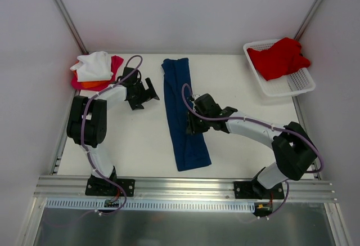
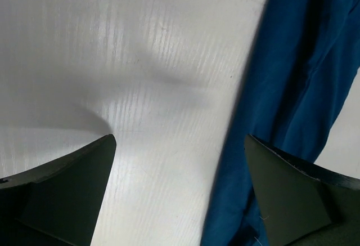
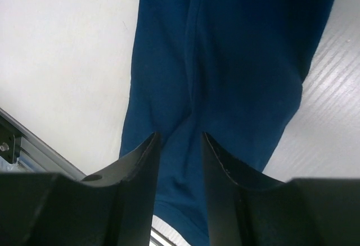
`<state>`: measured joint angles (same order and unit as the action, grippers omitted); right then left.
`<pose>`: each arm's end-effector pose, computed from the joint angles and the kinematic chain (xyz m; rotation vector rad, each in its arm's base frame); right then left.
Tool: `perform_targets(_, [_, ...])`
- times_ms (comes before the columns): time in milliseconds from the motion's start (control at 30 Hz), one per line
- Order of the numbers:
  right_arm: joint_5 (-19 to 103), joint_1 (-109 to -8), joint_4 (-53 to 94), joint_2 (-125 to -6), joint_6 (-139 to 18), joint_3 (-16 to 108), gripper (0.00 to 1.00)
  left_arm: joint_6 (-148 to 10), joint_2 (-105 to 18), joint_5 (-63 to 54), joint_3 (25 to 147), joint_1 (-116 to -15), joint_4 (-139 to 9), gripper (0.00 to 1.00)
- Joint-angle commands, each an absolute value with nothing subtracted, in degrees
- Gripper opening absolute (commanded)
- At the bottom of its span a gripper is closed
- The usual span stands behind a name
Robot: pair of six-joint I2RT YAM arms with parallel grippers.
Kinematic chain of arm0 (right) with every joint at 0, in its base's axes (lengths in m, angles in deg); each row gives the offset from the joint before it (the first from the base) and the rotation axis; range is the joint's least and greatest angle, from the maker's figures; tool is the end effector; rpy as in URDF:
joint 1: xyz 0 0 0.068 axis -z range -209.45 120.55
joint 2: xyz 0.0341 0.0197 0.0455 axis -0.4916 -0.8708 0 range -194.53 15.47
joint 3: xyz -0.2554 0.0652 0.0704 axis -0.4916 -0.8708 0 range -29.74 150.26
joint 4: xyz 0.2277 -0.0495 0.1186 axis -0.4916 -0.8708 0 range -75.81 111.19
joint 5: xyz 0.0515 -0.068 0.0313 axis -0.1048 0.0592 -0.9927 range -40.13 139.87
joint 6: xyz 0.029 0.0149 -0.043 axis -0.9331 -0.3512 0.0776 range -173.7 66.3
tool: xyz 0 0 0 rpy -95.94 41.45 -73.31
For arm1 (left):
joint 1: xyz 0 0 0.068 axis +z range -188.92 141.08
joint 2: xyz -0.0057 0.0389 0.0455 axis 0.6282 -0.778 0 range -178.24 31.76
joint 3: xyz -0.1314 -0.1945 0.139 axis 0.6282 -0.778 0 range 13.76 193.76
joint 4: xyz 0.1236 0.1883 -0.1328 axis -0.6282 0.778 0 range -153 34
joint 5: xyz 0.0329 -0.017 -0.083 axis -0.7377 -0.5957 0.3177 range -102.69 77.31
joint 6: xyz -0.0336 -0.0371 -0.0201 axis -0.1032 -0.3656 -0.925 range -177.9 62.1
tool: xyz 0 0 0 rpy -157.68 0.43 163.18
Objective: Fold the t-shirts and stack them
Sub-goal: Rotate the tshirt 90 degrees
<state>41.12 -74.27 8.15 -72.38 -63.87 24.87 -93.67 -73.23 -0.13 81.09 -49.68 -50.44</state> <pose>0.2255 0.2318 0.2144 -0.8047 2.3263 0.6228 0.3803 -0.0801 0.1827 -0.4475 2.4810 -0.6145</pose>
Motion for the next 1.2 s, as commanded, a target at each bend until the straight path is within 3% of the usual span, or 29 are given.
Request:
perform_targets(0, [42.57, -75.41, 11.52, -73.12, -65.74, 24.31, 0.38, -91.65, -69.31, -1.53, 80.12, -49.11, -50.78, 0.99])
perform_targets(967, [41.26, -76.56, 18.9, -75.41, -67.58, 19.65, 0.36, -89.36, -65.0, 0.59, 75.9, -45.51, -50.78, 0.99])
perform_targets(1167, [40.91, -76.56, 19.6, -76.11, -67.67, 19.21, 0.27, -89.19, -65.35, 0.58, 75.73, -45.25, -50.87, 0.99])
